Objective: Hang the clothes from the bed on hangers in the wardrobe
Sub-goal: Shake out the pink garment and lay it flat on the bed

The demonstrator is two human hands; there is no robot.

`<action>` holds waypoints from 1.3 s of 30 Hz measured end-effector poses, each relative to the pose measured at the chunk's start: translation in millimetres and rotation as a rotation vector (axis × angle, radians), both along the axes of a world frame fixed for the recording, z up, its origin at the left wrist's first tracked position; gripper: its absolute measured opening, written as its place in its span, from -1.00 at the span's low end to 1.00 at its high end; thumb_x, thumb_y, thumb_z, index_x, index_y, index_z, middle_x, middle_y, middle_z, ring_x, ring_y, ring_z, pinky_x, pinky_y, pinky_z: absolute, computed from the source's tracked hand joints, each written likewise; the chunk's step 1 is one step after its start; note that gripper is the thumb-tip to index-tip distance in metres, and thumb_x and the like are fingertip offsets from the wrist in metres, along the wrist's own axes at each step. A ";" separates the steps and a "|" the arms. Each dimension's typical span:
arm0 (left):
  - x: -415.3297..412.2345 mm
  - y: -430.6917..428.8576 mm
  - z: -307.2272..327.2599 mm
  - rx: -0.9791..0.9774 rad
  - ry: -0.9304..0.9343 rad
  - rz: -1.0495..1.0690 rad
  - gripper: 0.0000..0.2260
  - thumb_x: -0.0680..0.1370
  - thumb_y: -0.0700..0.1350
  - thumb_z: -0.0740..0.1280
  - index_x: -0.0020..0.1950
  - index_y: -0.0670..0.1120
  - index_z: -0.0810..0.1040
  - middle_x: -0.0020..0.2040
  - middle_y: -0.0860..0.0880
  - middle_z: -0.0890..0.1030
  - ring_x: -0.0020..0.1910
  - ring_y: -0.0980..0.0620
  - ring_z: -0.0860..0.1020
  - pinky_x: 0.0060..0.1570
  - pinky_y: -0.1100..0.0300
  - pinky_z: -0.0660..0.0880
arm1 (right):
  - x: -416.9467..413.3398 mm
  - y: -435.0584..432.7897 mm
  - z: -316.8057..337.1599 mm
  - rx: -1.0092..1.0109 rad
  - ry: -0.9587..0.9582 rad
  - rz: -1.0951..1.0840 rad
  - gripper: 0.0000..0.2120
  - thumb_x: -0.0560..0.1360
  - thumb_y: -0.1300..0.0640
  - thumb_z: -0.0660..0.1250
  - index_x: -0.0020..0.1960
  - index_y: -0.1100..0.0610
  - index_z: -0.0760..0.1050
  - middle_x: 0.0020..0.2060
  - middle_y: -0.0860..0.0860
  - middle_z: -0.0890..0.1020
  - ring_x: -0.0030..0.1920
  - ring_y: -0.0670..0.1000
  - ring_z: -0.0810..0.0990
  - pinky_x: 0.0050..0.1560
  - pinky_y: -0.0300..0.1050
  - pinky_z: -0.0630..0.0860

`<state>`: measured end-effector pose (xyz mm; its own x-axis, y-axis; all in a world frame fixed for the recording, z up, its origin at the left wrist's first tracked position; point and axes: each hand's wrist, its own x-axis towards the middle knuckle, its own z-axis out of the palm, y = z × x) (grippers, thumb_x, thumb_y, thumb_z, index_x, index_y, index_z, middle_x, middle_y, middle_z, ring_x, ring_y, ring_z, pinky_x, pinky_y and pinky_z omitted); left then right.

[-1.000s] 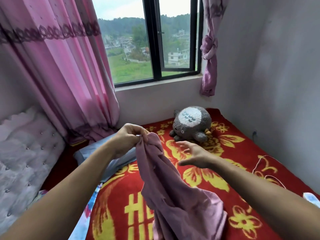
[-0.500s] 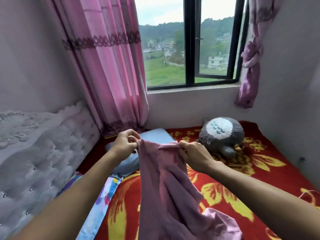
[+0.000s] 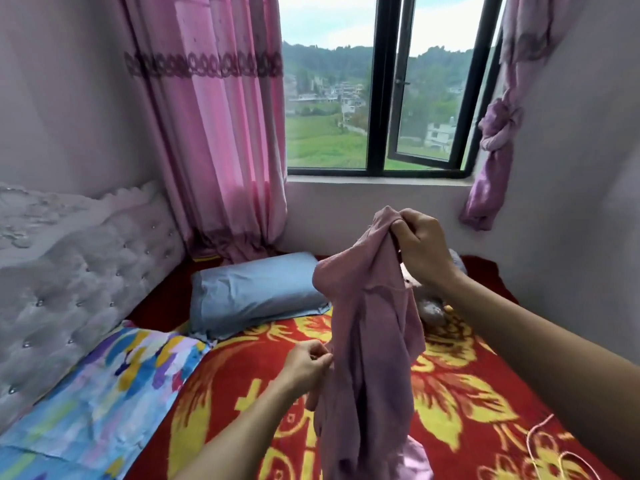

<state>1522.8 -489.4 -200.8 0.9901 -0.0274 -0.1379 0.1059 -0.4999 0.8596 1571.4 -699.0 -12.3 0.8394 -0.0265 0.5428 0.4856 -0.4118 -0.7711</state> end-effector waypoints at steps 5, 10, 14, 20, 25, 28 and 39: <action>16.5 -18.7 34.7 -0.039 0.011 -0.119 -0.63 0.37 -0.03 0.53 0.11 -0.03 0.51 0.03 -0.03 0.57 0.04 0.05 0.54 -0.05 0.17 0.52 | -10.4 -50.3 -12.3 0.227 0.084 -0.048 -0.67 0.49 0.11 0.20 -0.32 0.36 0.40 -0.42 0.08 0.45 -0.36 0.01 0.38 -0.33 -0.06 0.35; 2.4 -77.3 17.8 0.073 -0.006 -0.209 -0.89 0.30 0.02 0.41 -0.23 0.06 0.55 -0.27 0.04 0.58 -0.29 0.14 0.51 -0.24 0.03 0.53 | -17.6 -61.2 -8.1 0.418 0.166 -0.011 -0.77 0.51 0.19 0.19 -0.28 0.26 0.42 -0.42 0.07 0.40 -0.37 0.03 0.33 -0.38 -0.12 0.29; 9.7 -59.5 31.9 0.103 -0.231 -0.041 -0.74 0.40 0.00 0.26 -0.47 -0.05 0.39 -0.49 0.08 0.41 -0.45 0.17 0.36 -0.39 0.12 0.30 | -24.4 -89.8 -12.8 0.331 0.118 -0.111 -0.70 0.50 0.15 0.23 -0.34 0.32 0.41 -0.47 0.12 0.38 -0.44 0.02 0.32 -0.44 -0.13 0.27; 30.4 13.7 103.5 0.156 -0.474 0.142 -0.88 0.45 -0.12 0.25 -0.23 -0.09 0.56 -0.23 -0.19 0.63 -0.25 0.01 0.56 -0.22 0.03 0.43 | -24.7 -146.7 -68.5 -0.281 0.472 -0.067 -0.65 0.39 0.05 0.35 -0.53 0.11 0.42 -0.58 -0.08 0.41 -0.52 -0.09 0.34 -0.39 -0.10 0.30; 3.0 5.7 175.7 0.270 -0.707 -0.019 -0.70 0.42 0.08 0.13 -0.13 -0.12 0.50 -0.23 -0.07 0.62 -0.18 -0.10 0.57 -0.13 -0.08 0.49 | -28.3 -98.2 -101.5 -0.640 0.661 0.259 -0.65 0.22 0.04 0.50 -0.01 0.00 0.57 -0.10 -0.08 0.60 -0.04 -0.11 0.55 -0.05 -0.19 0.50; -20.3 4.3 199.5 0.473 -0.800 -0.138 -0.76 0.43 0.06 0.10 -0.09 -0.04 0.44 -0.23 -0.06 0.61 -0.19 -0.19 0.58 -0.16 -0.07 0.49 | -27.2 -46.7 -94.3 -0.464 0.501 0.483 -0.14 0.18 0.00 0.54 0.43 -0.09 0.30 0.28 -0.11 0.48 0.29 -0.13 0.43 0.31 -0.15 0.41; -115.7 105.1 240.7 1.231 -0.592 -0.073 -0.62 0.39 0.30 0.35 -0.11 0.01 0.41 -0.18 -0.12 0.62 -0.13 -0.21 0.59 -0.27 0.09 0.38 | -76.8 41.0 -64.1 -0.656 0.126 0.138 -0.85 0.49 0.07 0.17 -0.13 0.07 0.49 -0.08 0.16 0.65 -0.01 0.24 0.59 -0.15 0.00 0.39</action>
